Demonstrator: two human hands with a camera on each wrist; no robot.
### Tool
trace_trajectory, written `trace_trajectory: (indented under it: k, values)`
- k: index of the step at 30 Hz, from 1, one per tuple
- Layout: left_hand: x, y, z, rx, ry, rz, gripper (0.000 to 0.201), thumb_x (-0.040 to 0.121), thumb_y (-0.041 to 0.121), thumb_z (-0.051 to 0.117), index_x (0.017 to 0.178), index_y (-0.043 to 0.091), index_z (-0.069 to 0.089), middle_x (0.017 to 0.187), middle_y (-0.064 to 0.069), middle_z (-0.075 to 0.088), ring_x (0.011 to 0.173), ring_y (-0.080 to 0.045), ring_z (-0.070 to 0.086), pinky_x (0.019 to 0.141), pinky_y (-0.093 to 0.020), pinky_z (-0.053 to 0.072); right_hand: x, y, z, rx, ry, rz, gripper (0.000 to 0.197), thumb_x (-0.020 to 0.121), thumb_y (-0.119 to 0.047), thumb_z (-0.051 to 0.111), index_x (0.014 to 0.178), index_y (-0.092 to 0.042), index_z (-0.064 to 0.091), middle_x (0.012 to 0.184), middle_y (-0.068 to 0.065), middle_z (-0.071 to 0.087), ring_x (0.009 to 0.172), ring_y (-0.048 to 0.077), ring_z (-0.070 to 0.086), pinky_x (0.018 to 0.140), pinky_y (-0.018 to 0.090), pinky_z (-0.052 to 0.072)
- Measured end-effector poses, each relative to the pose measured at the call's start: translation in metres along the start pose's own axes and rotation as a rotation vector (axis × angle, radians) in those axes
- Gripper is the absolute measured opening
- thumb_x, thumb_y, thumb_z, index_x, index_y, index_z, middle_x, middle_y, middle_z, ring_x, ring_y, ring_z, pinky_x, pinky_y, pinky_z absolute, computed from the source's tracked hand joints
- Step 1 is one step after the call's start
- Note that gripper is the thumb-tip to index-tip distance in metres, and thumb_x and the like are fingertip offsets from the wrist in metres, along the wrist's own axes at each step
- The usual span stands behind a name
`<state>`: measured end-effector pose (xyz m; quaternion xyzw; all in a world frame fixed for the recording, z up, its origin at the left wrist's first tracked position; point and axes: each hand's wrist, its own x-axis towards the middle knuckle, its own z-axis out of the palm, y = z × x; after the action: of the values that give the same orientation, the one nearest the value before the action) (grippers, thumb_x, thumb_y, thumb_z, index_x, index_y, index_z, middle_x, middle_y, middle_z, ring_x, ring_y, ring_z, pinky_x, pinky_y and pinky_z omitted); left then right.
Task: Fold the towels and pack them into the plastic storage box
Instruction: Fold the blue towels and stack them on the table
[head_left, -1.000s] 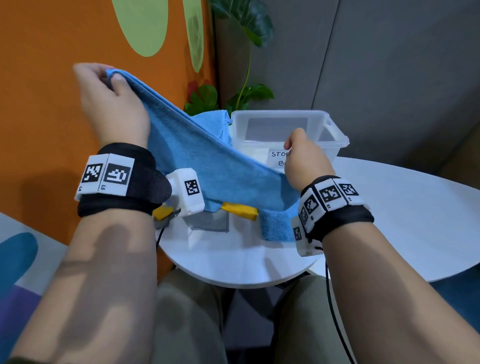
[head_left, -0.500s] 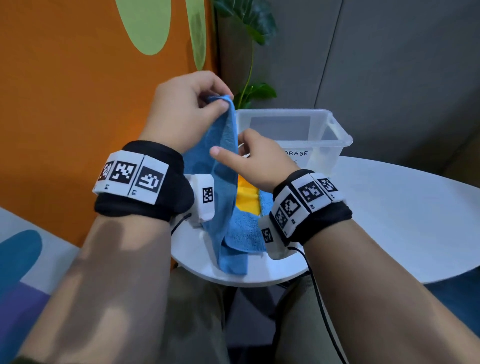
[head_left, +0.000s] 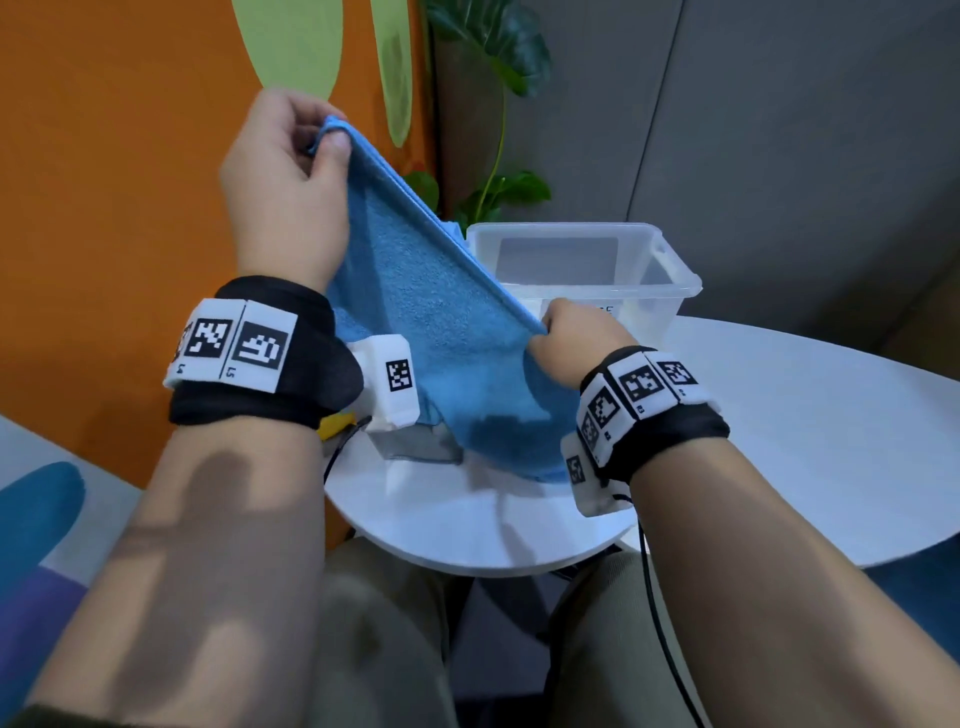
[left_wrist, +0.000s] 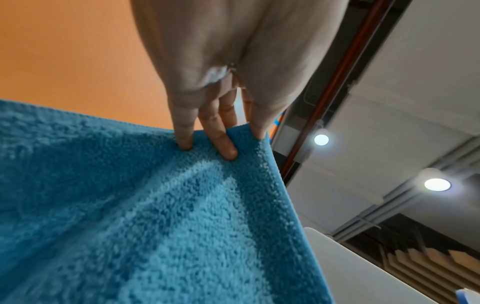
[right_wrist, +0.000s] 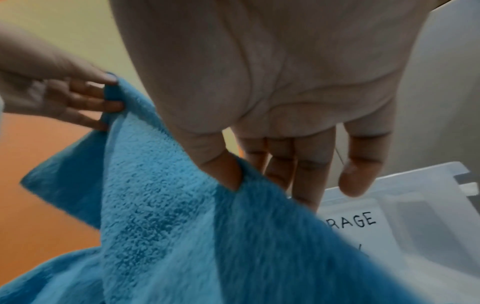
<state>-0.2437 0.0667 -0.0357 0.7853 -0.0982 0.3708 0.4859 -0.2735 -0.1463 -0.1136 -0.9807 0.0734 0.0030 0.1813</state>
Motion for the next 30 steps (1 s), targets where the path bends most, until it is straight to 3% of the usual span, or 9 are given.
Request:
trace_trajectory:
  k: [6,8,10,13,18,24,30]
  values:
    - [0.001,-0.028,-0.004,0.015,0.140,-0.137,0.017,0.089,0.022,0.047,0.079,0.036,0.046,0.083,0.009,0.059,0.088,-0.017,0.064,0.081,-0.029,0.052,0.002,0.006,-0.014,0.061,0.293,0.110,0.019,0.089,-0.009,0.033,0.101,-0.019,0.042,0.078,0.001,0.050,0.077,0.027,0.047,0.086,0.042,0.035]
    - [0.000,-0.033,-0.005,0.011,0.173,-0.175,0.018,0.090,0.022,0.046,0.080,0.037,0.044,0.090,0.004,0.061,0.090,-0.017,0.065,0.080,-0.025,0.050,0.002,0.005,-0.017,0.022,0.332,0.147,0.024,0.087,-0.007,0.034,0.104,-0.019,0.045,0.082,0.003,0.055,0.080,0.028,0.049,0.088,0.043,0.029]
    - [0.000,-0.037,-0.008,0.002,0.211,-0.206,0.019,0.092,0.021,0.045,0.082,0.036,0.043,0.096,0.001,0.063,0.091,-0.016,0.064,0.079,-0.022,0.050,0.002,0.007,-0.019,-0.050,0.352,0.178,0.030,0.085,-0.006,0.037,0.109,-0.019,0.050,0.097,0.005,0.058,0.093,0.030,0.053,0.088,0.043,0.027]
    - [0.001,-0.041,-0.010,0.008,0.234,-0.230,0.017,0.092,0.022,0.046,0.082,0.037,0.043,0.098,0.001,0.063,0.092,-0.017,0.065,0.083,-0.027,0.052,0.003,0.011,-0.019,-0.111,0.377,0.198,0.034,0.085,-0.005,0.039,0.113,-0.019,0.054,0.105,0.006,0.055,0.106,0.029,0.050,0.090,0.044,0.029]
    - [0.000,-0.046,-0.010,0.022,0.240,-0.260,0.018,0.092,0.021,0.045,0.082,0.037,0.043,0.097,0.003,0.062,0.093,-0.017,0.066,0.083,-0.028,0.052,0.003,0.012,-0.020,-0.095,0.400,0.219,0.035,0.084,-0.003,0.041,0.111,-0.019,0.057,0.100,0.005,0.054,0.102,0.028,0.052,0.089,0.042,0.029]
    - [0.001,-0.046,-0.011,0.030,0.270,-0.273,0.021,0.092,0.022,0.046,0.079,0.037,0.042,0.086,0.011,0.057,0.092,-0.017,0.066,0.080,-0.024,0.050,0.005,0.014,-0.021,-0.103,0.376,0.154,0.035,0.088,-0.004,0.044,0.116,-0.017,0.060,0.111,0.010,0.057,0.106,0.031,0.053,0.084,0.037,0.035]
    - [0.002,-0.049,-0.013,0.061,0.300,-0.268,0.019,0.091,0.024,0.046,0.079,0.038,0.041,0.080,0.017,0.053,0.090,-0.017,0.067,0.080,-0.026,0.052,0.004,0.017,-0.023,-0.073,0.466,0.141,0.029,0.090,-0.008,0.045,0.111,-0.019,0.061,0.108,0.008,0.057,0.102,0.030,0.053,0.086,0.037,0.033]
